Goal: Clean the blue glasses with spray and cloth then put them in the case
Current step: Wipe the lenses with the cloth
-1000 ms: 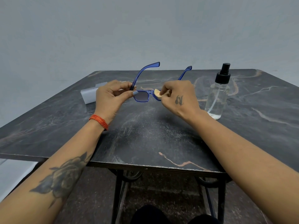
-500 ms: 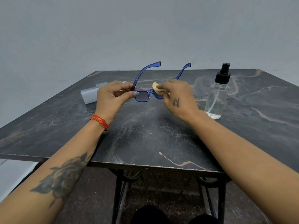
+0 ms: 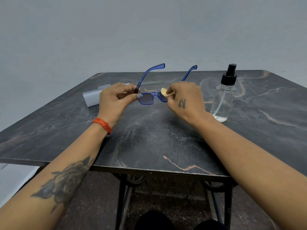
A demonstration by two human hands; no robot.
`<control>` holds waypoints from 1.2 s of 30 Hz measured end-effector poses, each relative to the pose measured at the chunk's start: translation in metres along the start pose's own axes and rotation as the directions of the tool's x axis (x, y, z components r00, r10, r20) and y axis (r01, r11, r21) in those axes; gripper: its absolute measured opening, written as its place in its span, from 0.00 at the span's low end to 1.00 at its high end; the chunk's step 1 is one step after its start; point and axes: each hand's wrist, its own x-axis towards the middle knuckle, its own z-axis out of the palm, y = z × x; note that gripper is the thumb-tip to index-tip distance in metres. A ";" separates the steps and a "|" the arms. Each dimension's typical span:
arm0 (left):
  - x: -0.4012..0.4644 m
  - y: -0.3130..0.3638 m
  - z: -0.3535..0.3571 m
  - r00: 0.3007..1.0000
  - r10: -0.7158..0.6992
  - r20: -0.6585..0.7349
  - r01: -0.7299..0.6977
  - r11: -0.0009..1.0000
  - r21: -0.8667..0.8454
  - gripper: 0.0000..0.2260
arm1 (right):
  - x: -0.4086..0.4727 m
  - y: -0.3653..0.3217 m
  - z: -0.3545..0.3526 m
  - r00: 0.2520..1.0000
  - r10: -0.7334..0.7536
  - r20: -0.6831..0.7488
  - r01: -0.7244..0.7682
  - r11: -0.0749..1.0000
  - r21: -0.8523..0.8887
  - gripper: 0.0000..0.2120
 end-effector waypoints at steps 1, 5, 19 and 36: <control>0.000 0.000 0.000 1.000 -0.001 0.003 0.001 1.000 -0.003 0.12 | 0.000 0.001 0.000 1.000 -0.014 0.006 0.014 1.000 -0.015 0.11; 0.000 -0.001 0.000 1.000 0.000 0.003 0.000 1.000 -0.012 0.12 | 0.002 0.003 0.004 0.998 -0.057 0.029 0.058 0.998 -0.028 0.11; 0.001 -0.004 0.001 1.000 0.000 -0.017 0.000 1.000 -0.023 0.12 | -0.001 -0.004 0.001 1.000 0.002 0.028 -0.006 0.987 0.163 0.10; 0.002 -0.005 0.000 1.000 0.023 -0.012 -0.024 0.999 -0.021 0.12 | 0.001 0.001 0.006 0.994 -0.107 0.003 0.107 0.993 0.054 0.14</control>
